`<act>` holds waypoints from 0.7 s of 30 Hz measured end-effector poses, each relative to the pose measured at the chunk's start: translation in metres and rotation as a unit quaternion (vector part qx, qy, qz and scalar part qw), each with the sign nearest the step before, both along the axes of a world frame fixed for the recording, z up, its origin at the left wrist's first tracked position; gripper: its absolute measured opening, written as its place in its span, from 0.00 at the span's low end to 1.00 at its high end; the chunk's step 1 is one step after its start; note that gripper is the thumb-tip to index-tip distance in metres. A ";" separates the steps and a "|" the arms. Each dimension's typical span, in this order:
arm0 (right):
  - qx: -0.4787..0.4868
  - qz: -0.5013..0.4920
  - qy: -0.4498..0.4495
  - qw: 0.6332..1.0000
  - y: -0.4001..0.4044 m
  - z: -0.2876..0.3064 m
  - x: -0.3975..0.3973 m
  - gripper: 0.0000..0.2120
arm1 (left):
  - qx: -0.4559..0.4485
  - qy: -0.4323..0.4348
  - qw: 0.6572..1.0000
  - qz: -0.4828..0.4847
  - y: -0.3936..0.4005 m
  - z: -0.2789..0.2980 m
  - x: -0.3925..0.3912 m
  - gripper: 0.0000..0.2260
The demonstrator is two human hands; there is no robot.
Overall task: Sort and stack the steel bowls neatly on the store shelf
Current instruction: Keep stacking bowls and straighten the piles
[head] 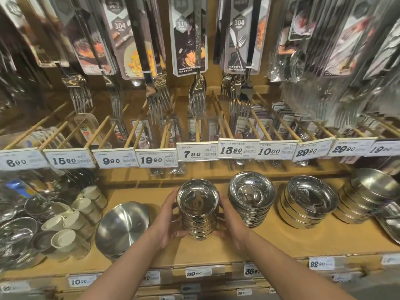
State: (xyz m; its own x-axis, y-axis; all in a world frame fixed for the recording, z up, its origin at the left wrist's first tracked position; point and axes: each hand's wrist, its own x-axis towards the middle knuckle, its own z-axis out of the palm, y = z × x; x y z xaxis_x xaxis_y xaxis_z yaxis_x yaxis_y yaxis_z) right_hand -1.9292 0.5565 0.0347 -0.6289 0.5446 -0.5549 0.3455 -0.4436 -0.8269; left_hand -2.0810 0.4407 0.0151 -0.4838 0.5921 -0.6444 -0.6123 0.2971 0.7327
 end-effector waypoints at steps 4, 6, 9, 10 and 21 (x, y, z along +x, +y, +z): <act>0.039 -0.025 -0.020 0.999 0.007 0.019 0.021 0.18 | -0.015 0.106 0.992 0.066 -0.018 0.007 0.002 0.34; 0.068 -0.040 -0.020 0.997 0.015 0.029 0.039 0.19 | 0.009 0.153 0.986 0.072 -0.026 0.019 0.008 0.29; 0.113 -0.080 -0.007 0.990 0.033 0.048 0.075 0.16 | 0.038 0.222 0.973 0.042 -0.023 0.046 0.022 0.25; 0.120 -0.097 -0.007 0.988 0.039 0.055 0.086 0.15 | 0.041 0.241 0.969 0.026 -0.020 0.054 0.027 0.28; 0.067 -0.267 -0.004 0.961 0.038 0.070 0.241 0.16 | 0.058 0.200 0.974 -0.088 0.030 0.060 0.120 0.13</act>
State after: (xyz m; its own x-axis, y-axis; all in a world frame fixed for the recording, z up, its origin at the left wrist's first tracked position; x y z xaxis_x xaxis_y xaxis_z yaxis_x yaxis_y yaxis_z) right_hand -1.6878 0.5943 0.1051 -0.2355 0.8557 -0.4608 0.1040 -0.4493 -0.8873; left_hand -1.9607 0.4709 0.0754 -0.5670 0.7461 -0.3491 -0.2181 0.2728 0.9370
